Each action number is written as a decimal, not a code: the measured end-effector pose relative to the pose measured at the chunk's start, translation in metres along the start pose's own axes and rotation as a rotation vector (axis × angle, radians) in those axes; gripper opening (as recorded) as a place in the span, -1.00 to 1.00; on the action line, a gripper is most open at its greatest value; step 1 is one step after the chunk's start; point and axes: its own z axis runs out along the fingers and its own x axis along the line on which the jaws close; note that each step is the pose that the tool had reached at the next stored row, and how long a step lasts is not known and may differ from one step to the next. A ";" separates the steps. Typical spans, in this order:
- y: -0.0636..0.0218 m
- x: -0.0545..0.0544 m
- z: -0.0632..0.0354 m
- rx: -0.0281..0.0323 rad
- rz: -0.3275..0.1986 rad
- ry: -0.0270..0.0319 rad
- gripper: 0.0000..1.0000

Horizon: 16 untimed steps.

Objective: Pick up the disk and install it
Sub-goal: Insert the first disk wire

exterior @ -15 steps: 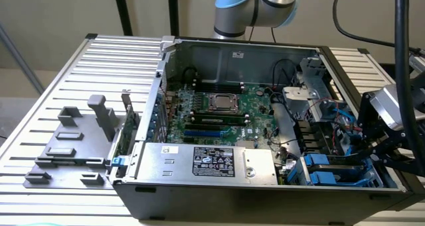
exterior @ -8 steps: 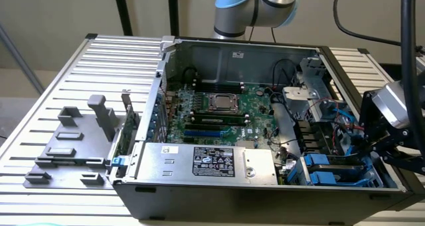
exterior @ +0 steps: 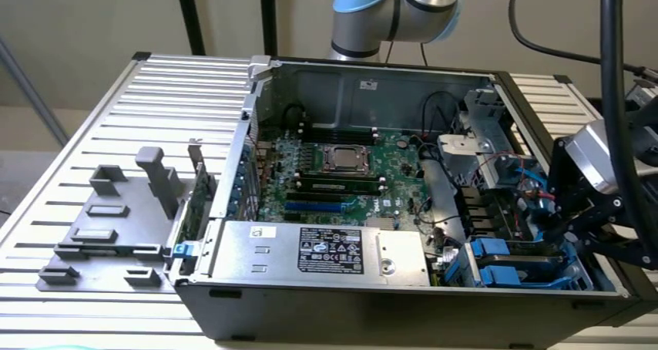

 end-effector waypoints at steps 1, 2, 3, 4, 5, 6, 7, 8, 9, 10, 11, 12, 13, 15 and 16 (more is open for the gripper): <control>0.0005 0.000 -0.0004 -0.0027 0.000 -0.0006 -0.67; 0.0009 0.000 -0.0007 -0.0063 0.001 -0.0015 -0.67; 0.0011 0.000 -0.0011 -0.0102 0.002 -0.0023 -0.67; 0.0012 0.000 -0.0013 -0.0153 0.003 -0.0030 -0.67; 0.0012 -0.001 -0.0014 -0.0215 0.004 -0.0039 -0.67; 0.0012 -0.001 -0.0014 -0.0281 0.006 -0.0042 -0.67; 0.0012 -0.001 -0.0015 -0.0345 0.008 -0.0037 -0.67; 0.0012 -0.001 -0.0016 -0.0400 0.011 -0.0031 -0.67; 0.0012 -0.001 -0.0015 -0.0454 0.015 -0.0026 -0.67; 0.0012 0.000 -0.0014 -0.0499 0.019 -0.0018 -0.67; 0.0012 0.000 -0.0013 -0.0542 0.024 -0.0006 -0.67; 0.0012 0.000 -0.0013 -0.0586 0.029 0.0004 -0.67; 0.0012 0.000 -0.0014 -0.0635 0.036 0.0009 -0.67; 0.0012 -0.001 -0.0015 -0.0718 0.054 0.0009 -0.67; 0.0012 -0.001 -0.0015 -0.0754 0.063 0.0010 -0.67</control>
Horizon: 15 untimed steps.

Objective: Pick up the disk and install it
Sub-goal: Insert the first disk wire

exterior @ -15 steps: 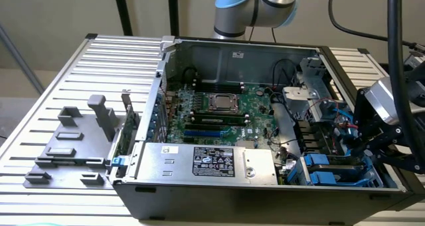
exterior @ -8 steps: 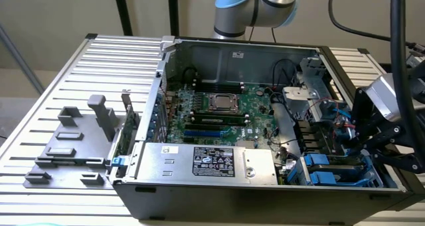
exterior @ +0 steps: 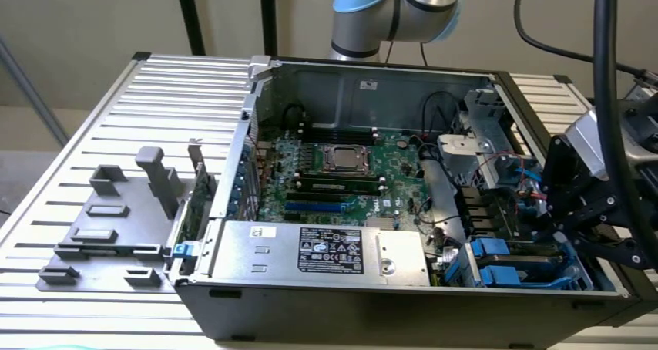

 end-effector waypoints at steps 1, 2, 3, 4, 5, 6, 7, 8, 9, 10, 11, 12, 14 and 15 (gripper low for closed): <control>0.0000 0.000 0.0000 -0.0033 0.010 -0.0002 -0.67; 0.0000 0.000 0.0000 -0.0061 0.020 -0.0003 -0.67; 0.0000 0.000 0.0001 -0.0087 0.030 -0.0006 -0.67; 0.0000 0.000 0.0001 -0.0112 0.040 -0.0005 -0.67; 0.0000 0.000 0.0000 -0.0129 0.051 -0.0003 -0.67; -0.0001 0.000 0.0000 -0.0130 0.059 -0.0002 -0.67; -0.0005 0.000 0.0000 -0.0131 0.063 -0.0001 -0.67; -0.0005 0.000 0.0000 -0.0132 0.064 -0.0001 -0.67; -0.0005 0.000 0.0000 -0.0131 0.064 -0.0001 -0.67; -0.0006 0.000 0.0000 -0.0129 0.066 -0.0003 -0.67; -0.0006 0.000 0.0001 -0.0127 0.068 -0.0004 -0.67; -0.0006 0.000 0.0000 -0.0127 0.068 -0.0004 -0.67; -0.0006 0.000 0.0001 -0.0127 0.068 -0.0004 -0.67; -0.0006 0.000 0.0000 -0.0127 0.068 -0.0004 -0.67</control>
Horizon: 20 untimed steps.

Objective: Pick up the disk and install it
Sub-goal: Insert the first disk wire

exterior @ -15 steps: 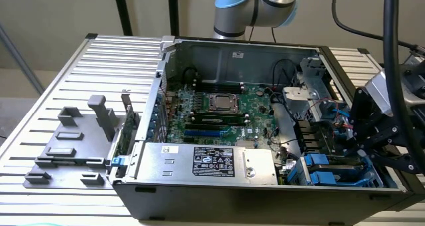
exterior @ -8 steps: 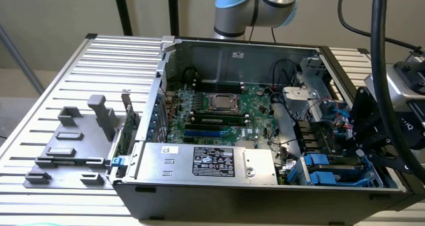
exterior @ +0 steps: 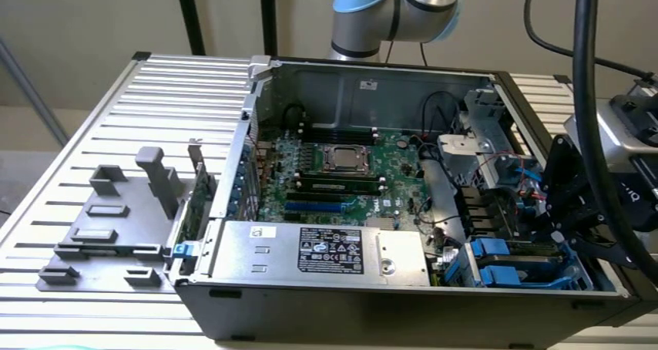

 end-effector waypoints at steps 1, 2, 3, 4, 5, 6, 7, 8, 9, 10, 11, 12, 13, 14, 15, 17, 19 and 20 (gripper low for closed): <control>0.0000 0.000 0.0000 0.0000 0.000 0.0000 -0.67; 0.0000 0.000 0.0000 0.0000 0.000 0.0000 -0.67; 0.0000 0.000 0.0000 0.0000 0.000 0.0000 -0.67; 0.0000 0.000 0.0000 0.0000 0.000 0.0000 -0.67; -0.0001 0.000 -0.0001 0.0000 0.000 0.0001 -0.67; -0.0002 0.000 0.0000 -0.0005 0.001 -0.0001 -0.67; -0.0004 0.000 0.0000 -0.0011 0.002 -0.0003 -0.67; -0.0007 0.000 -0.0001 -0.0022 0.006 -0.0006 -0.67; -0.0009 0.000 -0.0001 -0.0033 0.011 -0.0008 -0.67; -0.0011 0.000 -0.0001 -0.0039 0.017 -0.0004 -0.67; -0.0012 0.000 -0.0001 -0.0040 0.025 0.0007 -0.67; -0.0015 0.000 0.0000 -0.0039 0.034 0.0023 -0.67; -0.0017 0.000 -0.0001 -0.0034 0.044 0.0045 -0.67; -0.0018 0.000 -0.0002 -0.0032 0.052 0.0074 -0.67; -0.0018 0.000 -0.0002 -0.0034 0.059 0.0123 -0.67; -0.0019 0.000 -0.0001 -0.0041 0.071 0.0224 -0.67; -0.0019 0.000 0.0000 -0.0044 0.084 0.0288 -0.67; -0.0019 0.000 0.0002 -0.0045 0.092 0.0298 -0.67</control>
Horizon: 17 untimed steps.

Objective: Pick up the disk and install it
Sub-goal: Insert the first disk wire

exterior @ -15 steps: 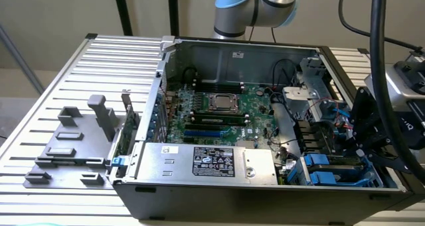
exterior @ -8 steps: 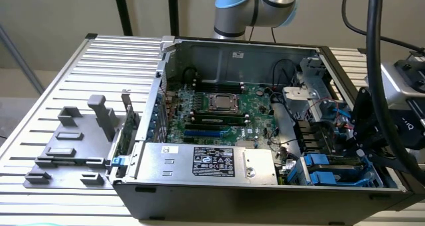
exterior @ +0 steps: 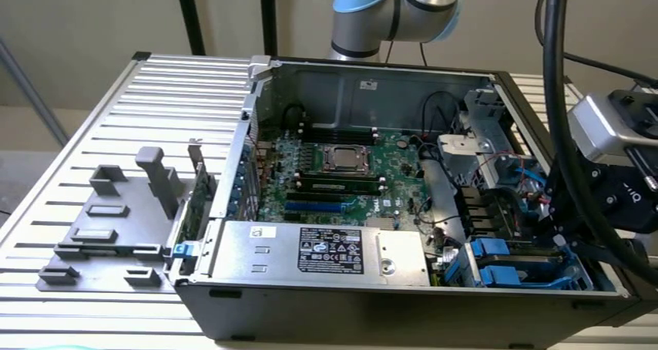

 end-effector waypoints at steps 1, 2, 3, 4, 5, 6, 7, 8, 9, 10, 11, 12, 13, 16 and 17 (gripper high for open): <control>0.0000 0.000 0.0001 -0.0005 0.009 0.0007 -0.67; -0.0001 0.000 0.0003 -0.0013 0.017 0.0018 -0.67; -0.0001 0.000 0.0006 -0.0021 0.022 0.0033 -0.67; -0.0002 0.000 0.0010 -0.0029 0.027 0.0053 -0.67; -0.0004 -0.001 0.0017 -0.0035 0.030 0.0074 -0.67; -0.0009 -0.002 0.0025 -0.0040 0.032 0.0089 -0.67; -0.0012 -0.003 0.0032 -0.0043 0.033 0.0105 -0.67; -0.0018 -0.004 0.0038 -0.0044 0.034 0.0125 -0.67; -0.0023 -0.006 0.0043 -0.0044 0.035 0.0147 -0.67; -0.0028 -0.007 0.0049 -0.0043 0.036 0.0169 -0.67; -0.0033 -0.009 0.0054 -0.0042 0.037 0.0211 -0.67; -0.0036 -0.009 0.0059 -0.0039 0.039 0.0260 -0.67; -0.0037 -0.009 0.0064 -0.0035 0.042 0.0324 -0.67; -0.0040 -0.011 0.0079 -0.0026 0.049 0.0541 -0.67; -0.0040 -0.011 0.0083 -0.0023 0.051 0.0612 -0.67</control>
